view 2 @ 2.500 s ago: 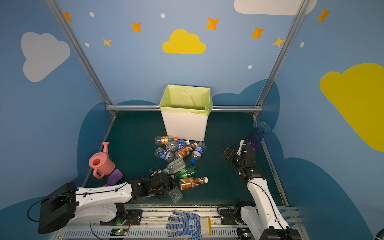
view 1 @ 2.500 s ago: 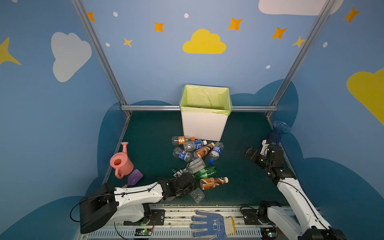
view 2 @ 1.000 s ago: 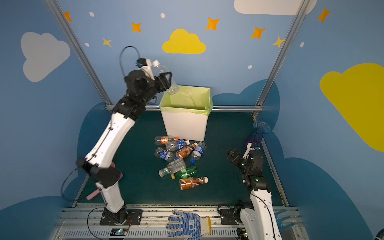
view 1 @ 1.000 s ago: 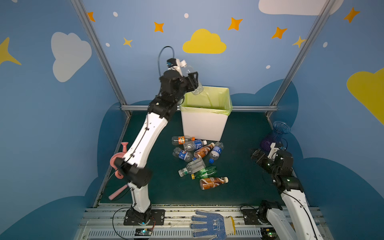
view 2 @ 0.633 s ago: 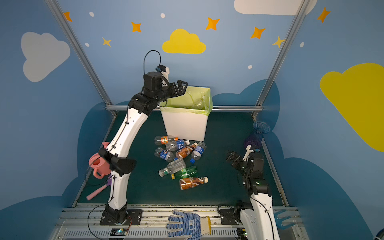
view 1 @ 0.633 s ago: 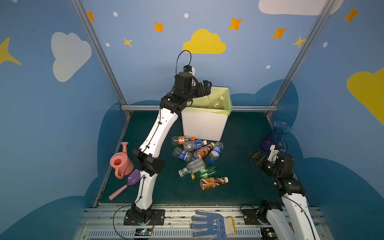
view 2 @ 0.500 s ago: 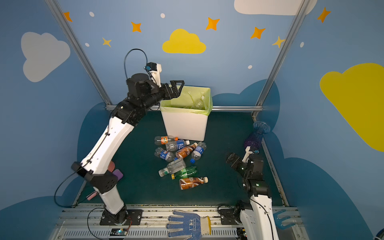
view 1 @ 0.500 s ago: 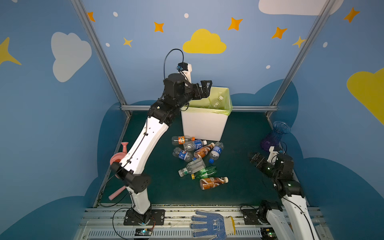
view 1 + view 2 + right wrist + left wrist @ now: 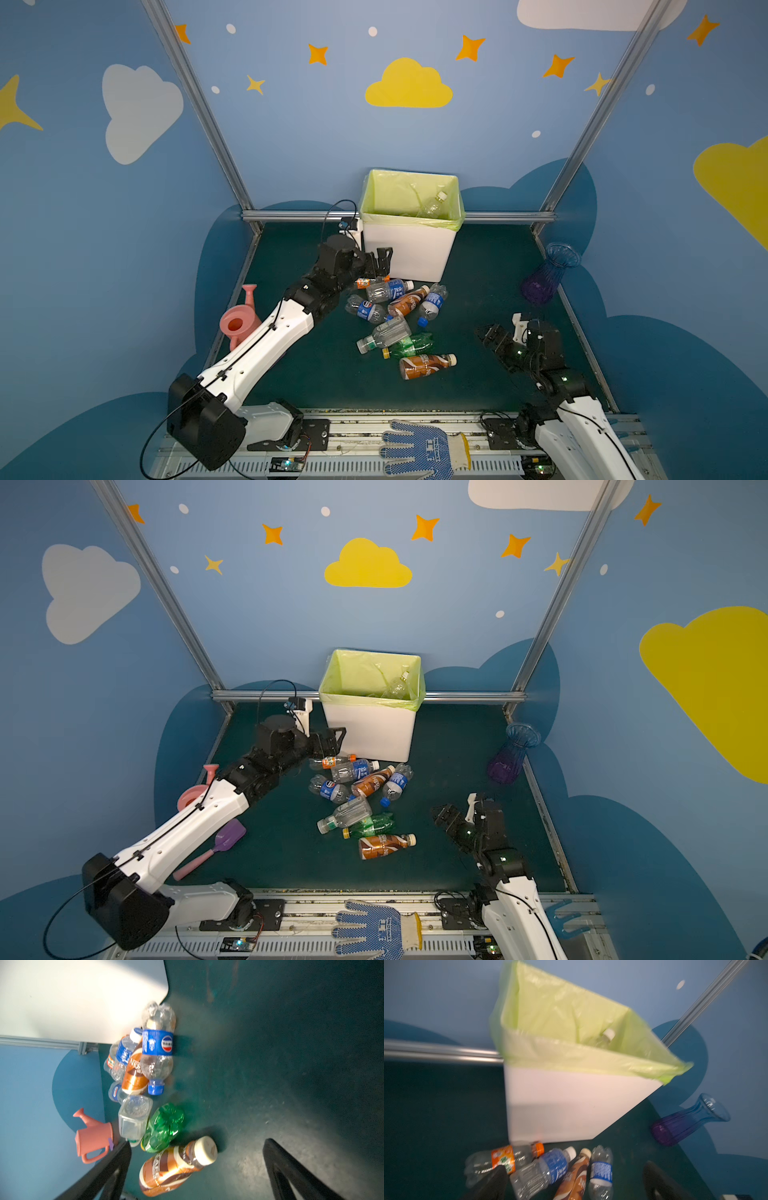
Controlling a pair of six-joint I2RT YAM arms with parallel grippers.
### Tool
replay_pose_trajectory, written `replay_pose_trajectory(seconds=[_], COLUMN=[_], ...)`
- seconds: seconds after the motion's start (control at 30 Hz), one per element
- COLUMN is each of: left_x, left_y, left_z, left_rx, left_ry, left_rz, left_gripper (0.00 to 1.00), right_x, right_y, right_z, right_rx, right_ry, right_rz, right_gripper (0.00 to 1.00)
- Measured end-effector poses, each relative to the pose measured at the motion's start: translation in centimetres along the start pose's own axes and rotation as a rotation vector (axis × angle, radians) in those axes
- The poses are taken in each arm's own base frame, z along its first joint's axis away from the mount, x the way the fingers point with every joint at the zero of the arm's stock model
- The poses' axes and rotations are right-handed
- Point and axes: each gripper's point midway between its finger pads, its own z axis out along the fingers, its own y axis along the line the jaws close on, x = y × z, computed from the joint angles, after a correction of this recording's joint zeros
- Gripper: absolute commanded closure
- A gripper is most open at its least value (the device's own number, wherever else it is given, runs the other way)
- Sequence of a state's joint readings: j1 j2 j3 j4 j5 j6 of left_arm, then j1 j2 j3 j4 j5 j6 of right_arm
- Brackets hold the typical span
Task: Throw the plastic bottles in the bin
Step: 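Withdraw the left arm while the right gripper lowers toward a brown Nescafe bottle, then close the right gripper on the brown Nescafe bottle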
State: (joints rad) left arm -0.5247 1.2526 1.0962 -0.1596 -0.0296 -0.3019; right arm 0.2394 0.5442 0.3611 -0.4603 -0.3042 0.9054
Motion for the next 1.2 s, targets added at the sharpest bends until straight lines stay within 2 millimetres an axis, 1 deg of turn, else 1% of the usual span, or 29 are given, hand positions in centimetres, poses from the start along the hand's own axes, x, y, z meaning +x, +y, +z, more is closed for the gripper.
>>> replay_pose_trajectory(seconds=[0.03,0.1,0.3,0.43,0.5,0.57,0.73,0.8,0.9,1.07,1.13,1.2], left_x=[1.4,3.1,6.7,8.9,9.6,10.1,11.4,12.1,13.0,13.2,12.9,12.6], left_y=[1.0,2.4,5.9,7.3,7.7,8.0,8.6,9.0,9.3,9.7,9.7,9.7], left_z=[-0.3,-1.0,-3.0,-3.4,-3.4,-3.4,-3.4,-3.5,-3.7,-4.3,-4.5,-4.7], left_rx=[-0.024,-0.06,-0.144,-0.181,-0.193,-0.202,-0.222,-0.23,-0.237,-0.244,-0.243,-0.248], left_ry=[0.018,0.028,0.021,0.043,0.056,0.065,0.09,0.1,0.11,0.1,0.088,0.074], left_rz=[-0.007,-0.027,-0.095,-0.116,-0.125,-0.134,-0.152,-0.158,-0.166,-0.171,-0.172,-0.173], left_gripper=[0.0,0.0,0.0,0.0,0.0,0.0,0.0,0.0,0.0,0.0,0.0,0.0], right_x=[0.9,2.4,6.2,8.2,8.9,9.6,11.3,11.9,12.6,13.6,13.9,14.2], right_y=[0.1,0.3,0.9,0.9,1.1,1.5,3.4,4.4,5.3,5.9,5.7,5.3], right_z=[0.3,0.7,2.1,3.3,3.9,4.6,6.5,7.2,8.1,8.7,8.9,8.9], right_rx=[0.001,0.008,0.021,0.058,0.075,0.09,0.101,0.095,0.095,0.111,0.124,0.147], right_ry=[0.024,0.069,0.139,0.153,0.157,0.161,0.175,0.182,0.19,0.207,0.215,0.221], right_rz=[0.006,0.013,0.079,0.116,0.122,0.126,0.14,0.152,0.165,0.182,0.188,0.185], right_gripper=[0.02,0.02,0.03,0.03,0.03,0.03,0.03,0.04,0.07,0.14,0.17,0.22])
